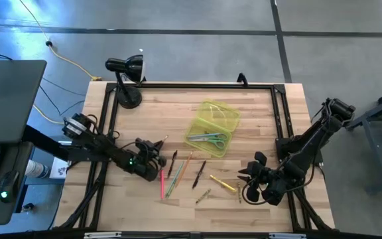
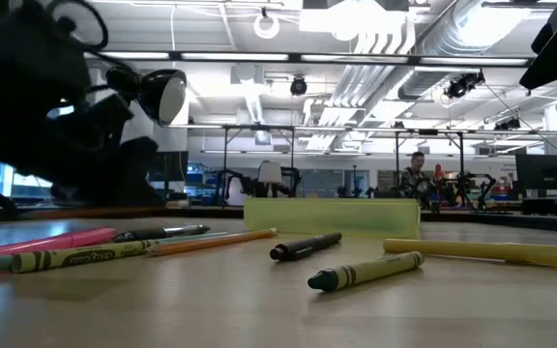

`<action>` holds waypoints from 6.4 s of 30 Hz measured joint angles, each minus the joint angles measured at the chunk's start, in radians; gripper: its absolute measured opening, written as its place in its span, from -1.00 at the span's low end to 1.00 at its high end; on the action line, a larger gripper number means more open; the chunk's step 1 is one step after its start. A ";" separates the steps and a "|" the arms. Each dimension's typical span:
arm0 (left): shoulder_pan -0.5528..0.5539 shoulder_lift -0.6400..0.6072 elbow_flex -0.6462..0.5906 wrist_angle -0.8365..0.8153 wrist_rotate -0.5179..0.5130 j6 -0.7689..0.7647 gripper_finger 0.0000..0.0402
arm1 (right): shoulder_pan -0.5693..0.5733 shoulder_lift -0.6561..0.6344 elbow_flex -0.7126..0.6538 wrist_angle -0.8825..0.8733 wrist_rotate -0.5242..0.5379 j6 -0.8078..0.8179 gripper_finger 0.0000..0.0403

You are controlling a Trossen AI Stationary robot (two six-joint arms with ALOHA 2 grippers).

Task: Pick & place school supplies into a supply box
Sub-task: Put the left orange pencil into the yellow supply box

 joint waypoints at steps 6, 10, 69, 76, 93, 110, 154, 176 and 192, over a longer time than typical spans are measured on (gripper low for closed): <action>0.030 -0.098 0.106 0.018 0.119 0.333 -0.86 | 0.000 0.000 0.000 0.001 0.000 0.000 -0.64; 0.125 -0.145 0.230 0.023 0.408 0.653 -0.86 | -0.005 0.000 0.000 0.001 -0.004 0.000 -0.64; 0.553 0.395 0.877 0.010 1.053 1.049 -0.66 | -0.032 -0.001 0.000 0.002 -0.053 0.000 -0.64; 0.555 0.395 0.877 -0.004 0.944 1.003 -0.66 | -0.032 -0.001 0.000 0.004 -0.053 0.000 -0.64; 0.549 0.395 0.876 -0.119 0.842 1.004 -0.65 | -0.032 0.000 0.000 0.023 -0.050 0.008 -0.64; 0.549 0.396 0.894 -0.142 0.905 1.004 -0.65 | -0.032 0.000 0.000 0.031 -0.049 0.000 -0.64; 0.549 0.411 0.992 -0.386 0.882 1.025 -0.65 | -0.032 0.000 0.000 0.035 -0.050 -0.045 -0.64; 0.547 0.410 0.992 -0.324 0.798 1.030 -0.65 | -0.032 0.000 0.000 0.034 -0.046 -0.079 -0.64; 0.554 0.410 0.992 -0.275 0.926 0.873 -0.23 | -0.032 0.000 0.000 0.034 -0.046 -0.078 -0.64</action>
